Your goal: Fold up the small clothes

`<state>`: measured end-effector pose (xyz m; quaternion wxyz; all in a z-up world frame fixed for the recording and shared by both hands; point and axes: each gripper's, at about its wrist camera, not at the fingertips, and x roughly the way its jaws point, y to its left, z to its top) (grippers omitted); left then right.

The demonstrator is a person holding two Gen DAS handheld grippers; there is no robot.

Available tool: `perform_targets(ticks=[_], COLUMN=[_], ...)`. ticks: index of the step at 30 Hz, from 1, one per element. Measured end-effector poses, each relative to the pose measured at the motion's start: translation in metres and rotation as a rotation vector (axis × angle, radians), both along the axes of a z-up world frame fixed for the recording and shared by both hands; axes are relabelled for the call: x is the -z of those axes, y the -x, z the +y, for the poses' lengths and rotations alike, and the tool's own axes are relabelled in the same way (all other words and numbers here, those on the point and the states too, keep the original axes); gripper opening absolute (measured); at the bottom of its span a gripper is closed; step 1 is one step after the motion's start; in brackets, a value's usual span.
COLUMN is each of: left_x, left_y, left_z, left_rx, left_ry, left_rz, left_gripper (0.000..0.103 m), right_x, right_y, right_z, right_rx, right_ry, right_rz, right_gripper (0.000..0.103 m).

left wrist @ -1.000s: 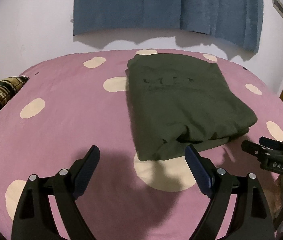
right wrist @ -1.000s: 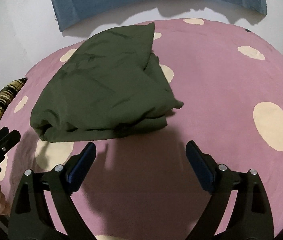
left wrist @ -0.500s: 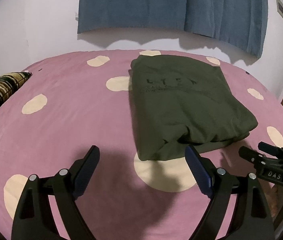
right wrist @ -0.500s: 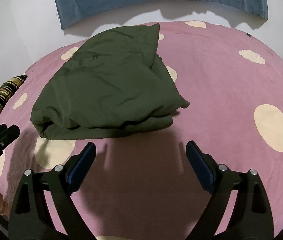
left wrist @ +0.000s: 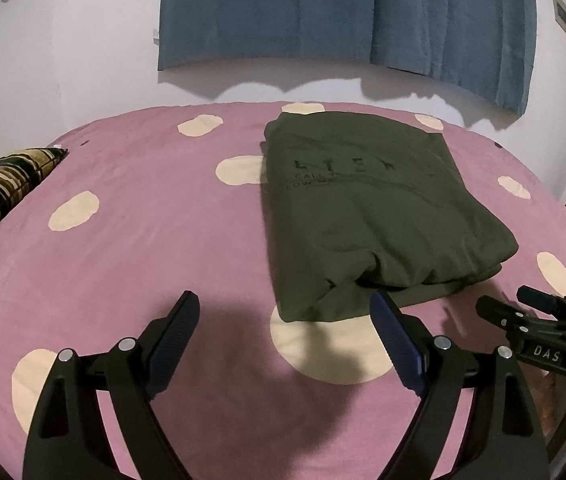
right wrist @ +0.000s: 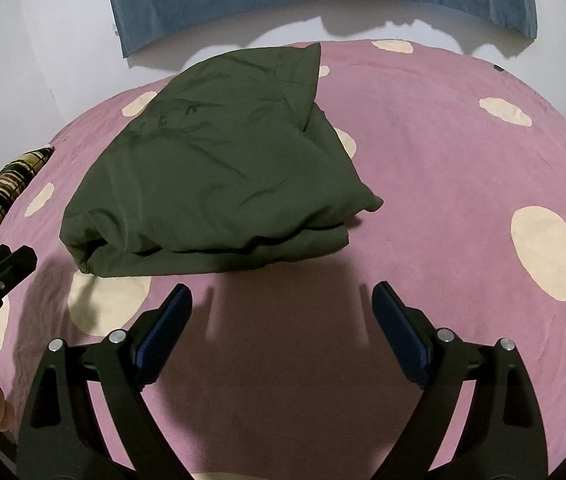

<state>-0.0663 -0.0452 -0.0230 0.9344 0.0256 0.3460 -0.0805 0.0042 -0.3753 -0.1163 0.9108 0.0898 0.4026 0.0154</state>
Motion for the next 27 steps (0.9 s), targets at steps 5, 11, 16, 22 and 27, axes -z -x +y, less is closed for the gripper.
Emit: perform_targets(ticks=[5,11,16,22,27], left_x=[-0.002,-0.003,-0.005,-0.011,-0.020], left_y=[-0.001,-0.002,-0.001,0.007,0.006], left_z=[0.000,0.000,0.001,0.003,0.009], left_rx=[0.003,-0.001,-0.003,-0.035,-0.026], left_ry=[-0.002,-0.004,0.003,0.010,0.038], left_rz=[0.002,-0.004,-0.018,-0.058,-0.055], left_gripper=[0.086,0.086,0.086,0.092,0.092], right_x=[0.002,0.003,0.003,0.004,0.000], right_y=[-0.001,-0.002,-0.001,0.000,0.000], right_z=[0.000,0.001,0.002,0.003,0.001], right_rx=[-0.001,-0.003,-0.009,-0.009,-0.011], right_ry=[-0.006,-0.010,-0.009,-0.015,-0.038], right_rz=[0.008,0.015,0.017,0.018,0.011], right_gripper=[0.091,0.091,0.091,0.091,0.091])
